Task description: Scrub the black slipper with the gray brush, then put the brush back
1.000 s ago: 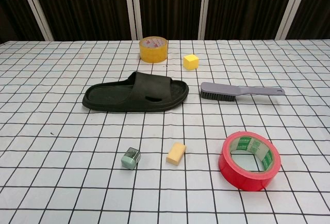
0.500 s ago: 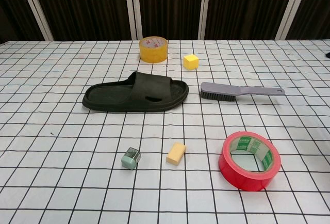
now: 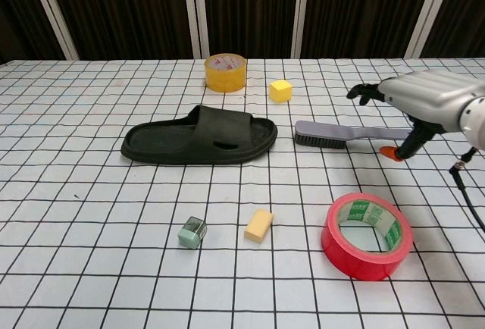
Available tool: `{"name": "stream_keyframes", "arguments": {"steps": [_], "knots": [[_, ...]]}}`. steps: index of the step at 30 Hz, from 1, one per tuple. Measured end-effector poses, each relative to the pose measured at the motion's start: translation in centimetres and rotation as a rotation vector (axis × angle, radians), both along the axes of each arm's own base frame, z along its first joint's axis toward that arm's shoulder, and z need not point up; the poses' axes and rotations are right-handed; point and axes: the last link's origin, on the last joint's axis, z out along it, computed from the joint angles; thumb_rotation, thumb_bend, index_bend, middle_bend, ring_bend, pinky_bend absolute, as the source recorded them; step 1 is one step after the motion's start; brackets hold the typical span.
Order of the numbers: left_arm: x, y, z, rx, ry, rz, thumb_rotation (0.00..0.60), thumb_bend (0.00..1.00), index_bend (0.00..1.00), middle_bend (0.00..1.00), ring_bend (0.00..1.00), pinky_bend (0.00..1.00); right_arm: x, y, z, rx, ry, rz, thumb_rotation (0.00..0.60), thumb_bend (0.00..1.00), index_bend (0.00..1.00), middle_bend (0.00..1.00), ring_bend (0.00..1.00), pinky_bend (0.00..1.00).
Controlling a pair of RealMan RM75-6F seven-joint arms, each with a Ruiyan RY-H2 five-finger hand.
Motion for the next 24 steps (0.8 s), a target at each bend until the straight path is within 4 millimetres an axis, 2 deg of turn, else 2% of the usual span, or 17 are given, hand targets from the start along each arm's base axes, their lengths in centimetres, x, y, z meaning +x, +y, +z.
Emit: {"name": "stream_keyframes", "arguments": {"steps": [5, 14, 20, 24], "knots": [[-0.4, 0.7, 0.1, 0.002, 0.002, 0.031, 0.592, 0.12, 0.0, 0.0, 0.0, 0.07, 1.3, -2.5, -1.2, 0.015, 0.029, 0.002, 0.6, 0.39, 0.15, 0.22, 0.16, 0.16], [-0.9, 1.7, 0.2, 0.01, 0.001, 0.072, 0.593, 0.12, 0.0, 0.0, 0.0, 0.07, 2.5, -5.8, -3.1, 0.043, 0.049, -0.021, 0.6, 0.39, 0.16, 0.24, 0.18, 0.17], [-1.0, 2.0, 0.4, 0.015, -0.005, 0.081, 0.591, 0.12, 0.0, 0.0, 0.0, 0.07, 3.6, -6.8, -4.3, 0.062, 0.051, -0.015, 0.6, 0.39, 0.16, 0.24, 0.18, 0.17], [-1.2, 2.1, 0.4, 0.007, -0.007, 0.089, 0.594, 0.12, 0.0, 0.0, 0.0, 0.07, 4.4, -6.7, -5.0, 0.068, 0.051, -0.004, 0.6, 0.39, 0.16, 0.24, 0.18, 0.19]]}}
